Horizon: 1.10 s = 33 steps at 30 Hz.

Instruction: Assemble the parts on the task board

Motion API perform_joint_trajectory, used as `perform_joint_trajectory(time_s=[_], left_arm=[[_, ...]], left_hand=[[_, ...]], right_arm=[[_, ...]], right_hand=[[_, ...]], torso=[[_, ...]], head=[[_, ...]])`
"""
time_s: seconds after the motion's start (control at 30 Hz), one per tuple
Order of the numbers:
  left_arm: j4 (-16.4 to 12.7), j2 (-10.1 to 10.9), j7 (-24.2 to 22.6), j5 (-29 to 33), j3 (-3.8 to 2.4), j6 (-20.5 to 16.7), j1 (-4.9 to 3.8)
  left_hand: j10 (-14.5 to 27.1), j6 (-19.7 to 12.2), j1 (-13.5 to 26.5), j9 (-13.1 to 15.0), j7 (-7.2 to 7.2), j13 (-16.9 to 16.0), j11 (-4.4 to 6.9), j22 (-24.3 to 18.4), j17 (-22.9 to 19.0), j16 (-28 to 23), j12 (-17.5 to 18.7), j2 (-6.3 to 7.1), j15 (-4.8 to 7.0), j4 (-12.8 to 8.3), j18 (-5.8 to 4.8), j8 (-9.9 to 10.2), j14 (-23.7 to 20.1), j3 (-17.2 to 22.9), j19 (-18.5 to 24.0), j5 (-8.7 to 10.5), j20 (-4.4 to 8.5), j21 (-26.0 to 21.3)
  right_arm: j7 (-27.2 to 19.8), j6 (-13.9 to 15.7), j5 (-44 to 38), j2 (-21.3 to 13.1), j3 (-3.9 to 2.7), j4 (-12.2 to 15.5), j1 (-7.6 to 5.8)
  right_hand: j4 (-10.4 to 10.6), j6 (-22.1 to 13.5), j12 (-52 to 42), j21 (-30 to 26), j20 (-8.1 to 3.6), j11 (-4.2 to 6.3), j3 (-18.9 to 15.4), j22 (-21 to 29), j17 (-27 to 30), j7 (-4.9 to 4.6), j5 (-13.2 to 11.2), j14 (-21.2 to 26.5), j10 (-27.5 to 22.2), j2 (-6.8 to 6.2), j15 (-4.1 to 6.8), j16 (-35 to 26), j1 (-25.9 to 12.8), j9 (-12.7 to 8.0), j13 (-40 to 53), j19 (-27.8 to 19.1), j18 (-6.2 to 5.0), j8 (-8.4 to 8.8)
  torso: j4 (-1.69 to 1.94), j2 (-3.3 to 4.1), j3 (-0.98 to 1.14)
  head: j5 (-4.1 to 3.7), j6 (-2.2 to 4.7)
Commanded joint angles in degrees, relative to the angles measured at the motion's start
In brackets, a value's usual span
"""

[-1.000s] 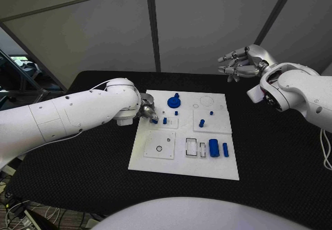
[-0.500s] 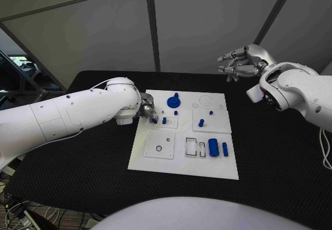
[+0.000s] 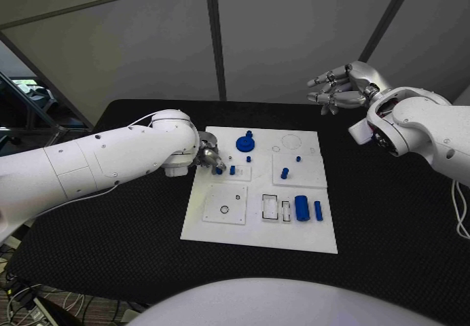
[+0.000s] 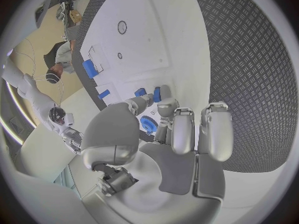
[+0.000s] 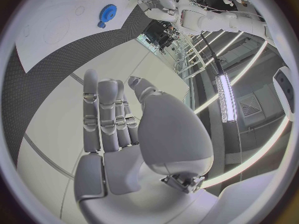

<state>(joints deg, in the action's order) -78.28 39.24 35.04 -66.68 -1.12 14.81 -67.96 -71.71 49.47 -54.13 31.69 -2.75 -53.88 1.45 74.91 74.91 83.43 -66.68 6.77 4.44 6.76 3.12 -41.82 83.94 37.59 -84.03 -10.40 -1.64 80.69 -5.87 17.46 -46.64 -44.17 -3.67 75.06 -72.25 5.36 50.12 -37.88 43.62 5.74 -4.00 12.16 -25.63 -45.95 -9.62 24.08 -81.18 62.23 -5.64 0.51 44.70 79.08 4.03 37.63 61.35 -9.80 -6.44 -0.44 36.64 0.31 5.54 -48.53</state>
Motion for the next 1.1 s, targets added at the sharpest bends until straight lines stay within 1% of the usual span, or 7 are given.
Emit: perform_joint_trajectory(time_s=[0.03, 0.17, 0.43, 0.63, 0.8, 0.9, 1.1], left_arm=[[0.1, -0.1, 0.6, -0.1, 0.12, 0.9, 0.12], [0.3, -0.1, 0.6, -0.1, 0.12, 0.7, 0.12], [0.5, 0.0, 0.7, -1.2, 0.12, -0.6, 0.13], [0.4, 0.1, 0.7, -1.5, 0.12, -1.7, 0.14], [0.1, 0.3, 0.7, -1.6, 0.11, -3.6, 0.17], [-0.2, 0.5, 0.7, -1.6, 0.10, -4.6, 0.18], [-0.8, 0.8, 0.4, -0.7, -0.01, -7.1, 0.20]], left_hand=[[-0.1, 0.6, 0.9, -0.2, 0.11, -0.1, -0.06, 5.0, 9.1, -0.1, -0.2, -0.01, 0.41, 0.4, -0.65, 0.3, 4.2, -1.1, -2.3, 0.27, 0.40, 0.3], [0.0, 0.7, 1.3, -0.4, 0.10, 0.0, -0.07, 5.0, 9.1, -0.1, -0.1, 0.00, 0.41, 1.0, -0.65, 0.4, 4.2, -2.4, -2.3, 0.27, 0.39, 0.2], [0.0, 1.1, 2.9, -1.3, 0.02, -0.1, -0.16, 5.2, 9.2, -0.1, -0.2, 0.59, 0.34, 3.5, -0.68, 0.5, 4.2, -7.4, -2.4, 0.28, 0.35, 0.3], [0.1, 1.2, 3.0, -1.8, 0.06, 0.0, -0.13, 5.3, 9.1, -0.1, -0.2, 0.75, 0.37, 4.6, -0.68, 0.4, 4.2, -9.4, -2.4, 0.17, 0.35, 0.3], [0.2, 1.2, 3.6, -2.2, 0.20, 0.2, -0.03, 5.6, 9.2, -0.1, -0.2, 1.46, 0.43, 6.7, -0.75, -0.1, 4.2, -13.1, -2.5, 0.20, 0.41, 0.5], [0.3, 1.1, 3.2, -2.3, 0.26, 0.3, 0.01, 5.6, 9.2, -0.1, -0.2, 1.42, 0.47, 7.5, -0.75, -0.4, 4.2, -14.6, -2.5, 0.18, 0.46, 0.5], [0.7, 0.9, 2.6, -2.5, 0.27, 0.9, 0.02, 5.5, 9.2, -0.1, 0.2, 0.95, 0.50, 8.4, -0.70, -0.7, 4.2, -15.8, -2.4, 0.11, 0.49, 0.3]], right_arm=[[-0.4, -0.3, -0.1, -0.1, -0.03, 0.1, -0.11], [-0.4, -0.2, -0.1, -0.1, -0.03, 0.1, -0.11], [-0.4, -0.2, -0.1, -0.1, -0.03, 0.1, -0.11], [-0.4, -0.3, -0.1, -0.1, -0.03, 0.1, -0.11], [-0.5, -0.5, -0.1, -0.2, -0.03, 0.1, -0.11], [-0.5, -0.6, -0.1, -0.2, -0.03, 0.1, -0.11], [-0.5, -0.6, -0.3, -0.3, -0.03, 0.1, -0.11]], right_hand=[[0.1, -0.3, 0.0, -0.3, 0.06, -0.23, 0.4, 0.1, 0.0, -0.01, 0.3, -0.3, -0.4, -0.44, -0.14, -0.3, -0.3, 0.1, -0.1, 0.4, -0.71, -0.22], [0.1, -0.3, 0.0, -0.3, 0.06, -0.23, 0.4, 0.1, 0.1, -0.01, 0.3, -0.3, -0.4, -0.46, -0.14, -0.3, -0.3, 0.1, -0.1, 0.4, -0.71, -0.22], [0.1, -0.3, 0.0, -0.3, 0.06, -0.23, 0.4, 0.1, 0.1, -0.01, 0.3, -0.3, -0.4, -0.46, -0.14, -0.3, -0.3, 0.1, -0.1, 0.4, -0.71, -0.22], [0.1, -0.3, 0.0, -0.3, 0.06, -0.23, 0.4, 0.1, 0.1, -0.01, 0.3, -0.3, -0.4, -0.46, -0.14, -0.3, -0.3, 0.1, -0.1, 0.4, -0.71, -0.22], [0.3, -0.4, -0.1, -0.4, 0.08, -0.26, 0.4, 0.1, 0.0, -0.02, 0.4, -0.3, -0.4, -0.55, -0.17, -0.5, -0.6, 0.1, -0.1, 0.4, -0.69, -0.24], [0.3, -0.4, -0.1, -0.4, 0.08, -0.26, 0.4, 0.1, 0.0, -0.02, 0.4, -0.3, -0.4, -0.55, -0.17, -0.5, -0.6, 0.1, -0.1, 0.4, -0.69, -0.24], [0.3, -0.4, -0.1, -0.4, 0.08, -0.26, 0.4, 0.1, 0.0, -0.02, 0.4, -0.3, -0.4, -0.55, -0.17, -0.5, -0.6, 0.1, -0.1, 0.4, -0.69, -0.24]], torso=[[0.03, 0.01, 0.00], [0.07, -0.03, 0.03], [0.03, -0.05, 0.02], [0.04, -0.03, -0.04], [0.05, 0.02, -0.05], [0.02, -0.02, -0.03], [0.04, 0.01, -0.08]], head=[[-0.04, -0.07], [-0.03, -0.04], [-0.06, -0.07], [-0.03, 0.00], [-0.17, 0.05], [-0.21, -0.05], [-0.33, -0.02]])
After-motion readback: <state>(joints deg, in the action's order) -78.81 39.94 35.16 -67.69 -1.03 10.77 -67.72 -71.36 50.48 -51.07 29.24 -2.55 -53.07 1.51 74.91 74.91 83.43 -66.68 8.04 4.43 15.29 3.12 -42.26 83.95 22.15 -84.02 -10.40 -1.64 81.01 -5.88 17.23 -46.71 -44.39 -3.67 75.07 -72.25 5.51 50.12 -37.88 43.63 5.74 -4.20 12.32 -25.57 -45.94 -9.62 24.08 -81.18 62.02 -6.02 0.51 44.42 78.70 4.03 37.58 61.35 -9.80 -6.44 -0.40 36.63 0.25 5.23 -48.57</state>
